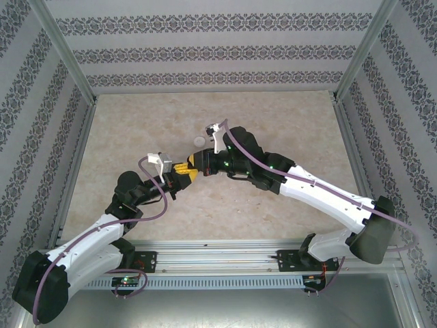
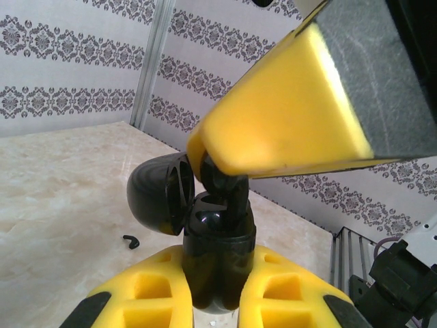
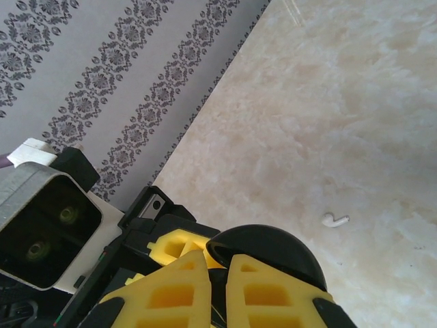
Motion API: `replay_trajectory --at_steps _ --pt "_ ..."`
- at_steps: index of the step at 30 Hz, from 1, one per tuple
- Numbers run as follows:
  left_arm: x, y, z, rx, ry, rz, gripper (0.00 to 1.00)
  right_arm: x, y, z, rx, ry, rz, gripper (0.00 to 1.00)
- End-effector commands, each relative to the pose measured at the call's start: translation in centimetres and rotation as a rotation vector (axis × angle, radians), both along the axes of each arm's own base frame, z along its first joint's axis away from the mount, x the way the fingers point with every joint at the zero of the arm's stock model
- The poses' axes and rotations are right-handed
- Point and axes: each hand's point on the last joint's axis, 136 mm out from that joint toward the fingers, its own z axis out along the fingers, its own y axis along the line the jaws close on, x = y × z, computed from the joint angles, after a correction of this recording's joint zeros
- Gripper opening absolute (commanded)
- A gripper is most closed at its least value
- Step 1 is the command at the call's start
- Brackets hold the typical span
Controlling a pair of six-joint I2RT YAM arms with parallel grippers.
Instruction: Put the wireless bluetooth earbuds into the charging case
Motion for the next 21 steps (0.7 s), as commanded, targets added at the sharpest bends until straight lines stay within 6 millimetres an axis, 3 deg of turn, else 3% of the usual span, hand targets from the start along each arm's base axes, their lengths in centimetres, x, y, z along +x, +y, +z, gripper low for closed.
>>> replay_trajectory --at_steps 1,8,21 --pt "-0.2 0.0 3.3 -0.05 -0.092 -0.013 0.0 -0.6 0.4 -1.0 -0.023 0.017 0.02 0.09" --pt "-0.1 -0.1 3.4 -0.049 -0.096 -0.012 0.0 -0.8 0.1 -2.2 -0.069 0.022 0.023 0.15" --pt "-0.2 -0.1 3.1 -0.049 -0.088 -0.017 0.0 -0.8 0.5 -1.3 -0.068 0.022 0.04 0.33"
